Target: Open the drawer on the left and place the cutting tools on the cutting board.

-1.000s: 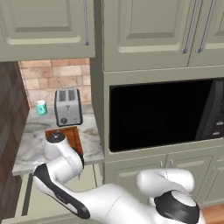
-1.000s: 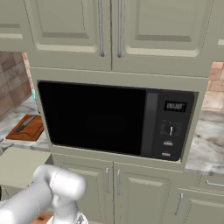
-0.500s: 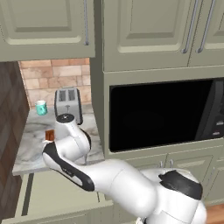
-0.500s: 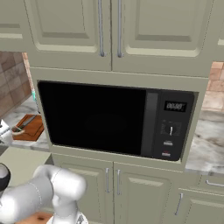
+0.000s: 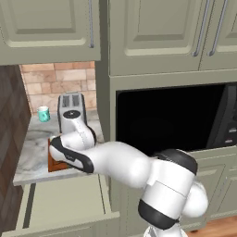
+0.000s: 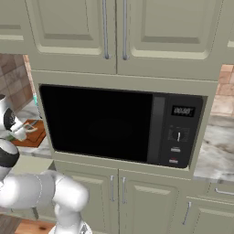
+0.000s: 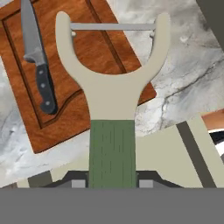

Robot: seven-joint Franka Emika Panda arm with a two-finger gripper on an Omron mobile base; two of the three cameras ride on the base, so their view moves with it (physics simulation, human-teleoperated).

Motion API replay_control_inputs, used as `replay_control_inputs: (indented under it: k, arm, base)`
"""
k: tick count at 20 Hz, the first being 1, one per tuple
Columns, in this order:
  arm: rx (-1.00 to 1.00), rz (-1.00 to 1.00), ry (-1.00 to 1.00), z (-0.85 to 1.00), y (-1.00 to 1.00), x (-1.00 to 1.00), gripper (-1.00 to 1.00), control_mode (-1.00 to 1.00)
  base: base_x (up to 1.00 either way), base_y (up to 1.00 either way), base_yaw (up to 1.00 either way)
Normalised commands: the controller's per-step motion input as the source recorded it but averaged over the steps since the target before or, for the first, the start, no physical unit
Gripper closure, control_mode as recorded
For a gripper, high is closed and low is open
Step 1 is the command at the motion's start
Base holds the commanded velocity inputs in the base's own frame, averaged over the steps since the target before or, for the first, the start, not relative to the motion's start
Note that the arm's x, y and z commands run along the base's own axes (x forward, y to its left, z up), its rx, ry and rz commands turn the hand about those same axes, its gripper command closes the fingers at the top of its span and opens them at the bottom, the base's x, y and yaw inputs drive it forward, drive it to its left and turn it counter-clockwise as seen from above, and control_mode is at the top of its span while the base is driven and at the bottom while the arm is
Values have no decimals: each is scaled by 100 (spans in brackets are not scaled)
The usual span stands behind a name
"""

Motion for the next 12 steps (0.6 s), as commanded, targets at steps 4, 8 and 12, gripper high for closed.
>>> replay_control_inputs:
  k: [4, 8, 12]
  arm:
    - [-4, 0, 0, 0, 0, 56, 100, -100]
    - [-7, 0, 0, -1, 0, 56, 100, -100]
    - [-9, 0, 0, -23, 1, 43, 100, -100]
  base:
    - [0, 0, 0]
    - [0, 0, 0]
    - [0, 0, 0]
